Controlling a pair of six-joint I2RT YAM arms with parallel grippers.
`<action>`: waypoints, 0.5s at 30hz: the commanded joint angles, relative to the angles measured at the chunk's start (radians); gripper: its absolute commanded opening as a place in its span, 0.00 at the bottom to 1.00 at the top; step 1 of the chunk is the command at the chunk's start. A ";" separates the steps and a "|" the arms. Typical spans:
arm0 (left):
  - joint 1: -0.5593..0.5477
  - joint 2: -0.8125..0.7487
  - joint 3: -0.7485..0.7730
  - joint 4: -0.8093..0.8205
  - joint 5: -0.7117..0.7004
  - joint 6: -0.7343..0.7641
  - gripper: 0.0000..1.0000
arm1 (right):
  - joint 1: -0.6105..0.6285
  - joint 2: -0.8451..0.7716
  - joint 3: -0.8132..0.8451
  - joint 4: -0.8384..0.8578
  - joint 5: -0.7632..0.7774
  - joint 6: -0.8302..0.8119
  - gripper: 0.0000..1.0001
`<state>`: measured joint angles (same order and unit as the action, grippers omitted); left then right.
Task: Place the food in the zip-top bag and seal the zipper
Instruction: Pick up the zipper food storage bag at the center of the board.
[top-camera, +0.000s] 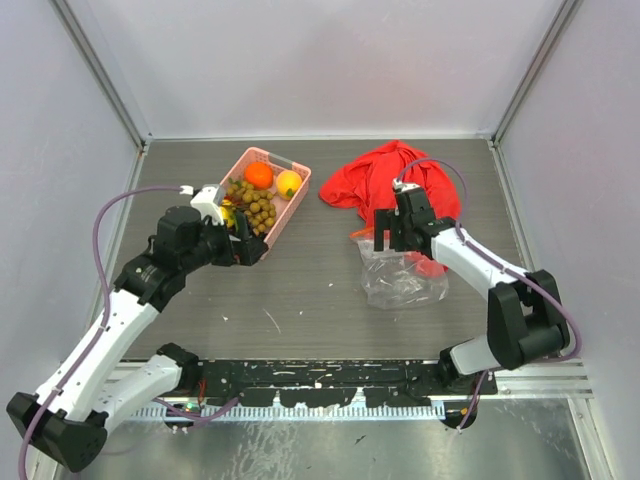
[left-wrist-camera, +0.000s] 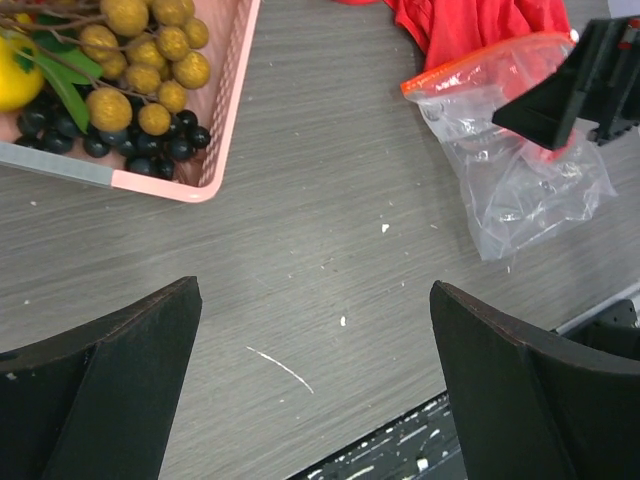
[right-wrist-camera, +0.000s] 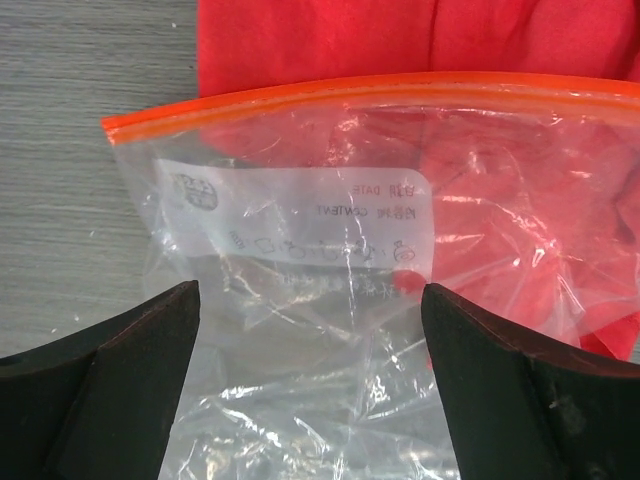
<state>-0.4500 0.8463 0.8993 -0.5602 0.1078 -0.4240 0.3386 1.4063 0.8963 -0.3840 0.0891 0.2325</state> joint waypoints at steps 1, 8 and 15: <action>-0.003 0.046 0.060 0.008 0.082 -0.048 0.98 | 0.005 0.053 0.030 0.068 0.035 0.016 0.92; -0.003 0.087 0.050 0.019 0.123 -0.069 0.98 | 0.010 0.072 0.005 0.114 0.033 -0.005 0.40; -0.003 0.095 0.024 0.079 0.154 -0.104 0.98 | 0.031 -0.019 -0.033 0.131 0.035 -0.034 0.01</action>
<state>-0.4500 0.9413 0.9195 -0.5606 0.2214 -0.4973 0.3504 1.4799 0.8833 -0.3107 0.1154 0.2161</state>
